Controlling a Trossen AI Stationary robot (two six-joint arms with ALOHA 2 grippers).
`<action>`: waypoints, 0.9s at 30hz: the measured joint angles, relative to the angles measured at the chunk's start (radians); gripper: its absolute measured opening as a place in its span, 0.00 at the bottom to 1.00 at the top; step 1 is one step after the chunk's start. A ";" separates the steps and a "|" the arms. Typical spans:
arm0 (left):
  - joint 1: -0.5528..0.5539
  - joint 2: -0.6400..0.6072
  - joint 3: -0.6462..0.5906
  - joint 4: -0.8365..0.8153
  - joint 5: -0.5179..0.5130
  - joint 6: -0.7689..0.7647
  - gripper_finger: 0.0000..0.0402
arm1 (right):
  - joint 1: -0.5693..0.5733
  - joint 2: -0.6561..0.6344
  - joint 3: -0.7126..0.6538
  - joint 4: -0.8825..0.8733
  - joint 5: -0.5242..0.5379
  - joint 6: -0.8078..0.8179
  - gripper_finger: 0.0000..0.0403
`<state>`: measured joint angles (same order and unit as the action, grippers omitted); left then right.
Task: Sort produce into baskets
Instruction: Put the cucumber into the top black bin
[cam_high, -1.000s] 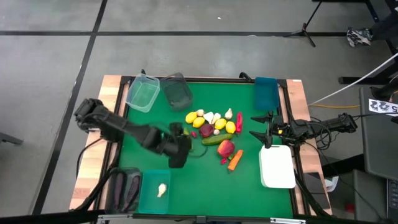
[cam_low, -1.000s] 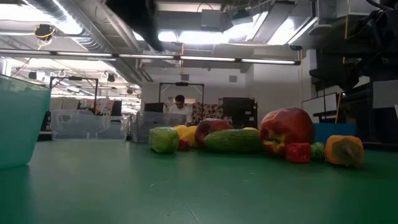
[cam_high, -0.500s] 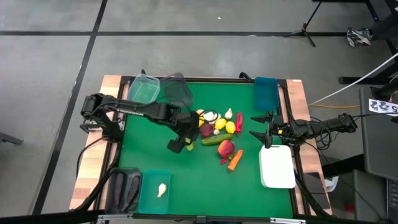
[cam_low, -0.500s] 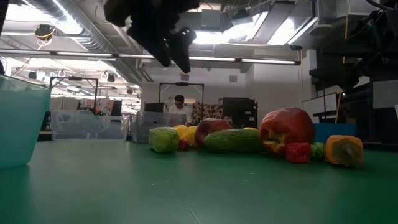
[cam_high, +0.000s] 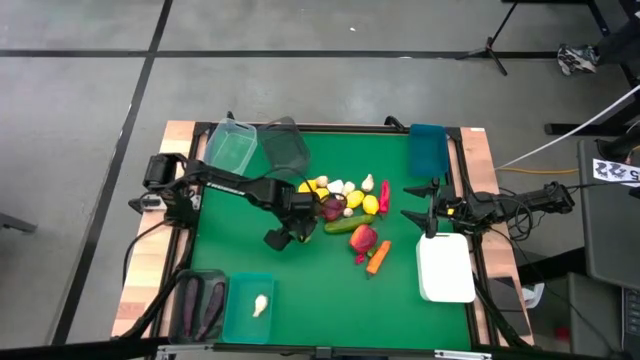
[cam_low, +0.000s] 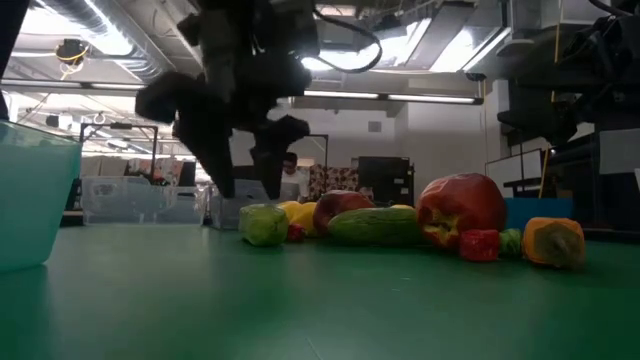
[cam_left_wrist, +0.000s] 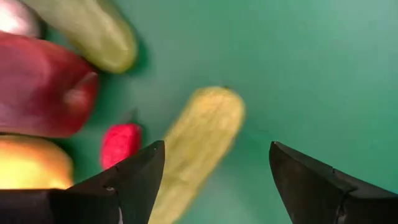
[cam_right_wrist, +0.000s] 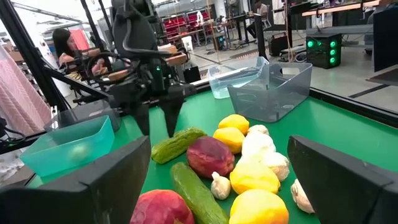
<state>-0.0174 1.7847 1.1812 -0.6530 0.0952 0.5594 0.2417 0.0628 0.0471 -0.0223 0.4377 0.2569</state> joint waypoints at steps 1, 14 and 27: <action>0.000 0.000 -0.012 0.033 -0.011 0.017 0.70 | 0.000 0.000 0.000 0.002 0.004 0.000 0.93; 0.002 0.000 -0.123 0.176 -0.026 0.127 0.67 | 0.000 0.000 0.000 0.004 0.018 0.004 0.93; 0.035 0.000 -0.152 0.219 -0.045 0.074 0.52 | 0.000 0.000 0.000 0.005 0.019 0.004 0.93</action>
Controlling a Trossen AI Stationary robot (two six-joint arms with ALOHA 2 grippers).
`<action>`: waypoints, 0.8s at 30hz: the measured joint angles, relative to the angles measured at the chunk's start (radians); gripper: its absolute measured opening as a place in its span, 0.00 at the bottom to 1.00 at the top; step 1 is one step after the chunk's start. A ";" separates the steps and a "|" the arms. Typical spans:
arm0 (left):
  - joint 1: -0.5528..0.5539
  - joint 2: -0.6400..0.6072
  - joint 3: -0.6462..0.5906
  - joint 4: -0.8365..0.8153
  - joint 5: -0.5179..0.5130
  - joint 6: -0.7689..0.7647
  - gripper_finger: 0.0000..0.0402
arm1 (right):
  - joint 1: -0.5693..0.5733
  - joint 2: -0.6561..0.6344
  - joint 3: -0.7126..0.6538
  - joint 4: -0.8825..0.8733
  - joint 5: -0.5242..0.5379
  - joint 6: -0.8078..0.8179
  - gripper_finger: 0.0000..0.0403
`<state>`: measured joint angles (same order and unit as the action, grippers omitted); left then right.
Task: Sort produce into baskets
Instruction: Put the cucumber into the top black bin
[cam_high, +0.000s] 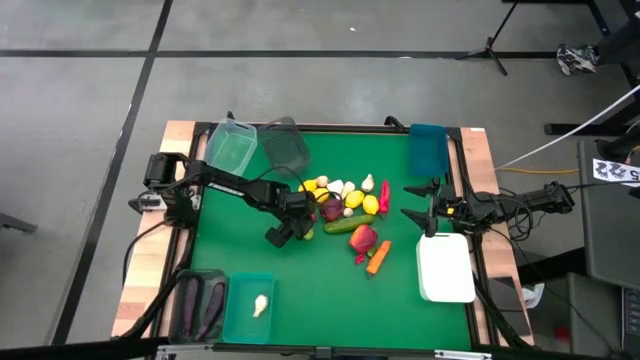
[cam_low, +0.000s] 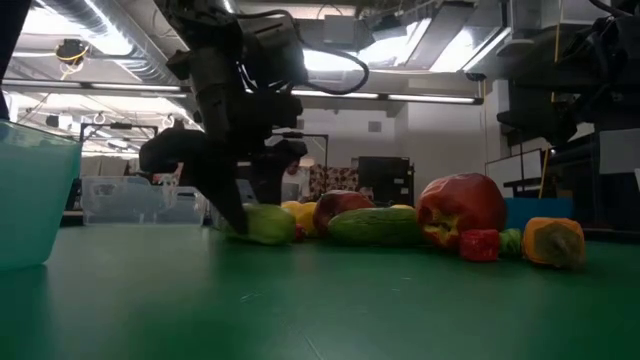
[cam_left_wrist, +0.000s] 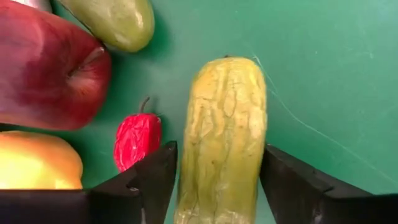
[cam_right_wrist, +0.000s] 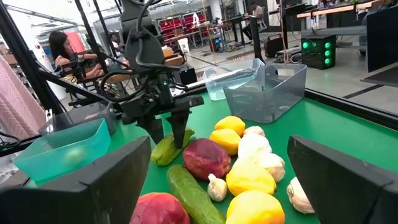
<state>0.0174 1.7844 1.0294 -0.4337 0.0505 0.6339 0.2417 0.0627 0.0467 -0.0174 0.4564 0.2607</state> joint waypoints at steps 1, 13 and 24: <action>0.000 0.000 0.000 0.002 0.000 -0.007 0.49 | 0.000 0.000 0.000 0.000 0.000 0.000 0.93; 0.000 -0.012 0.000 0.004 -0.027 -0.250 0.38 | 0.000 0.000 0.000 -0.002 0.000 0.000 0.93; 0.000 -0.176 0.000 0.006 -0.281 -0.657 0.40 | 0.000 0.000 0.001 -0.006 0.000 -0.003 0.93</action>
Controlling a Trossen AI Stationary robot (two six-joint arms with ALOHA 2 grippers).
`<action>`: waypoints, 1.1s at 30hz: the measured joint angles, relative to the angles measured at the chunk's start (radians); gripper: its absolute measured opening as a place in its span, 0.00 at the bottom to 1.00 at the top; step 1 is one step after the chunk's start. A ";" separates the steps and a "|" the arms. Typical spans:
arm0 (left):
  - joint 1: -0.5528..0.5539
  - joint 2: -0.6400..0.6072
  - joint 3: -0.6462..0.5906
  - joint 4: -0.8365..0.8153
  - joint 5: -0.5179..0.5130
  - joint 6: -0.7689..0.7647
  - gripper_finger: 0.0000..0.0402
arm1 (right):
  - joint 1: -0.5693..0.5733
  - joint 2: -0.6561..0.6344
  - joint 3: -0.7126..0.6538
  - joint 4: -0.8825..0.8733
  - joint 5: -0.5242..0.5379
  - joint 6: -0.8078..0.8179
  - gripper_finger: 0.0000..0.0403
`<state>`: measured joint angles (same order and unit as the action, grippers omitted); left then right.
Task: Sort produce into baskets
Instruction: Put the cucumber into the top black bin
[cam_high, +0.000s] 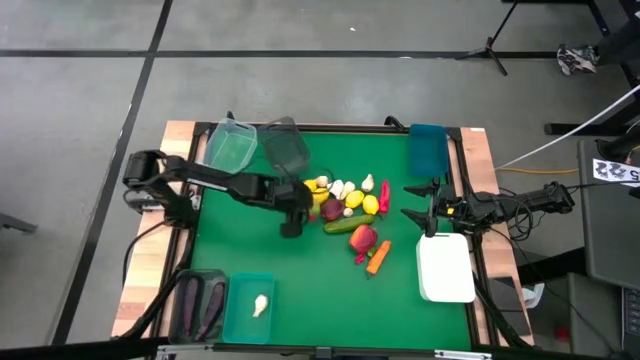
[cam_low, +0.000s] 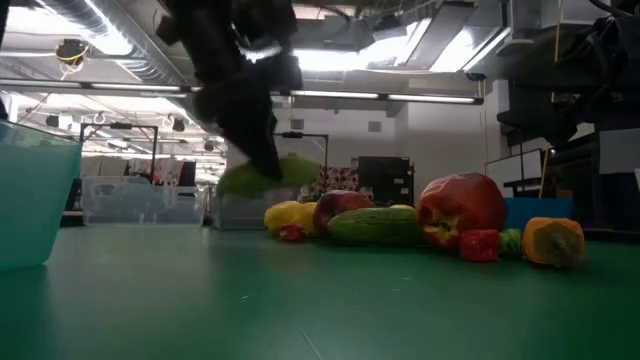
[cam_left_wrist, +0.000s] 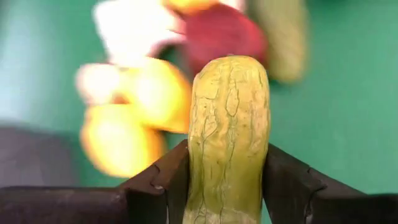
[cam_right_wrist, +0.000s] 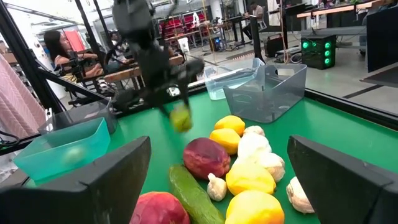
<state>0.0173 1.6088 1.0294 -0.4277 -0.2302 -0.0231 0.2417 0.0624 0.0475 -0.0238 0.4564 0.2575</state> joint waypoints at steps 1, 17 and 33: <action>0.002 -0.023 0.000 -0.001 -0.047 -0.035 0.40 | 0.000 0.000 0.000 0.000 0.000 0.000 0.93; 0.304 -0.193 0.000 0.027 -0.337 -0.145 0.40 | 0.000 0.000 0.000 -0.001 0.000 -0.001 0.93; 0.701 -0.109 0.002 0.130 0.086 -0.085 0.40 | 0.000 0.000 0.000 -0.001 0.000 -0.001 0.93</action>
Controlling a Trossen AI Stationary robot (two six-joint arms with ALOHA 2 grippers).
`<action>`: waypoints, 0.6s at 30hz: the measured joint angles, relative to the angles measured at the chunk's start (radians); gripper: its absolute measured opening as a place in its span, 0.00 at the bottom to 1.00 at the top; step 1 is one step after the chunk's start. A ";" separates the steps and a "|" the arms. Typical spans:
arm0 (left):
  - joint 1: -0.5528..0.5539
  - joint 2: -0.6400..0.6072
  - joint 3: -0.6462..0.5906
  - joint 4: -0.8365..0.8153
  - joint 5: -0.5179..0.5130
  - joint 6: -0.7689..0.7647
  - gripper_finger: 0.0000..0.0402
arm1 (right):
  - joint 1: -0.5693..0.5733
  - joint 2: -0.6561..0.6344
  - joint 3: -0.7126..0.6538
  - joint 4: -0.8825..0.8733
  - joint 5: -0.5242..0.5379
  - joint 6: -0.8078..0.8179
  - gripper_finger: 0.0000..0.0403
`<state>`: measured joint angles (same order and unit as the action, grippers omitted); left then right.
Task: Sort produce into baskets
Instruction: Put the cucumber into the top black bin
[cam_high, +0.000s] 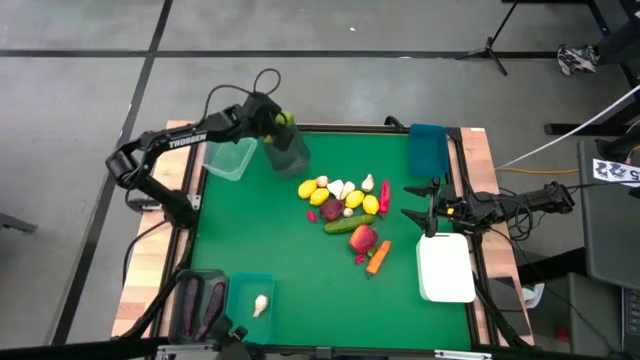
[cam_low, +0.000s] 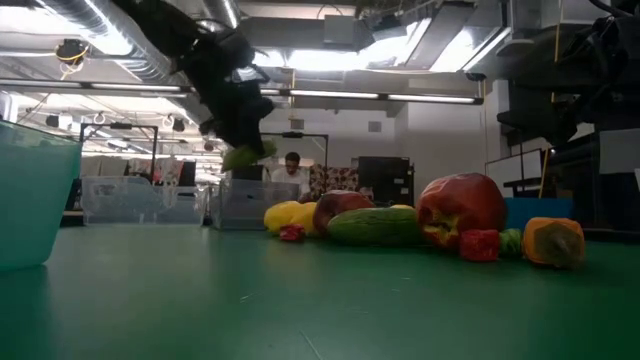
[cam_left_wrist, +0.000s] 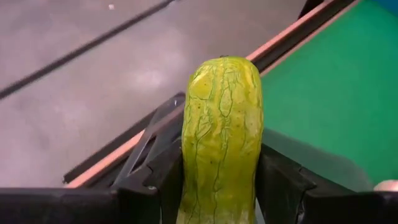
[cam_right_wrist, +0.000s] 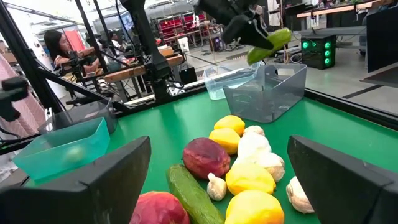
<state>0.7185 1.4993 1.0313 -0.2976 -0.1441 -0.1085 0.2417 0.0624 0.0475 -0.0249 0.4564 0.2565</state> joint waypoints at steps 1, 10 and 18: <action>0.006 0.013 0.000 0.004 0.011 0.002 0.40 | 0.000 0.000 0.000 0.000 0.000 0.000 0.93; 0.015 0.134 0.078 -0.079 0.038 0.029 0.40 | 0.000 0.000 0.000 0.000 0.006 -0.026 0.93; 0.016 0.183 0.120 -0.111 0.029 0.068 0.44 | 0.000 0.000 0.000 0.000 0.005 -0.027 0.93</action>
<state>0.7341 1.6821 1.1511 -0.4084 -0.1150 -0.0406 0.2416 0.0628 0.0475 -0.0246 0.4614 0.2295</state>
